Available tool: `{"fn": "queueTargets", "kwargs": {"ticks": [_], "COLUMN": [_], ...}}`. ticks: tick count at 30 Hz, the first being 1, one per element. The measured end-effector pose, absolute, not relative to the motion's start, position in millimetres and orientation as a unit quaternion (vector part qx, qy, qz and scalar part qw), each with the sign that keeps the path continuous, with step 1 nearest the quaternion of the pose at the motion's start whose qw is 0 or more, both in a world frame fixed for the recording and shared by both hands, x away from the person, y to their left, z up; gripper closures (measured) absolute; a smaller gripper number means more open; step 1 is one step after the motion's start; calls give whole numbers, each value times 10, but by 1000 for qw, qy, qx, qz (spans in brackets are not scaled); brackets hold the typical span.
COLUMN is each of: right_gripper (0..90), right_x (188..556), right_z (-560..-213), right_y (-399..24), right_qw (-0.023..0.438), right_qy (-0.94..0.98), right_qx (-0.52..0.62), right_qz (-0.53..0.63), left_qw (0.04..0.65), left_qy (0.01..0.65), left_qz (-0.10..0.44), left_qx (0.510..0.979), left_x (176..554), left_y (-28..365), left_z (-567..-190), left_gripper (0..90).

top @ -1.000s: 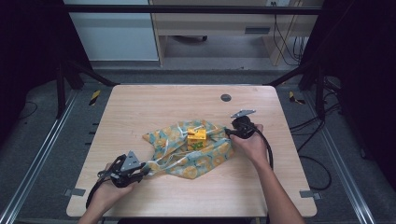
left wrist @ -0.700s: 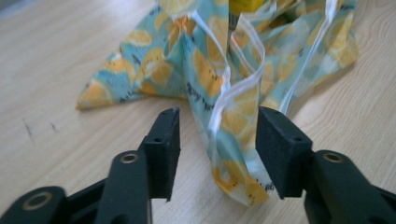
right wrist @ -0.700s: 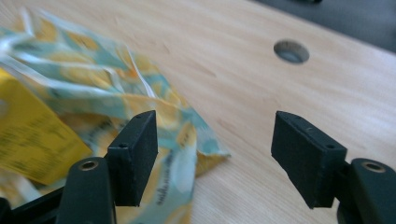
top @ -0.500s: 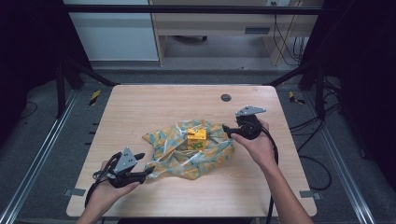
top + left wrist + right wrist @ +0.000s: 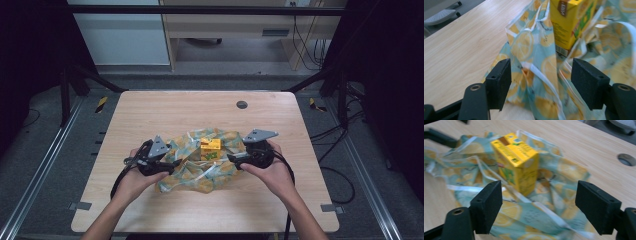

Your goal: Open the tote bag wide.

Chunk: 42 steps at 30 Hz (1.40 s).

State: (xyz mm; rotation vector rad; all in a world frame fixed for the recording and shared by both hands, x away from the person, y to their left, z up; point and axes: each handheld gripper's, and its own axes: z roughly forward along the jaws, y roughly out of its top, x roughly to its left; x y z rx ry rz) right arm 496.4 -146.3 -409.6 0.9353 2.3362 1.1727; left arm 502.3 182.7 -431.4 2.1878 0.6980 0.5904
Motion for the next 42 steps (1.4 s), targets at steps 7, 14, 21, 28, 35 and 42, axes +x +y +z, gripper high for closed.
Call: {"fn": "queueTargets", "kwargs": {"ticks": [7,14,21,28,35,42], "right_gripper": [156,97,339,784,892,668], "right_x": [4863,4774,4817,4863,4875,4753], "right_z": [-4254,-4461,-4593,-4663,-4678,-4510], "right_y": [-1242,-1164,-1168,-1291,-1373,-1474], "right_qw": [167,166,176,150,140,185], "right_qy": [848,868,886,892,882,863], "right_qx": [292,268,274,280,293,295], "right_qz": [409,383,330,321,341,365], "left_qw": [368,341,341,366,373,375], "left_qy": [273,267,286,309,314,319], "left_qz": [215,214,219,217,208,213], "left_qx": [862,875,868,851,848,844], "left_x": [5246,5353,5415,5474,5472,5480], "left_y": [1658,1557,1574,1662,1688,1683], "left_z": [-4382,-4507,-4484,-4423,-4405,-4357], "left_gripper": [306,384,713,836,852,870]}}
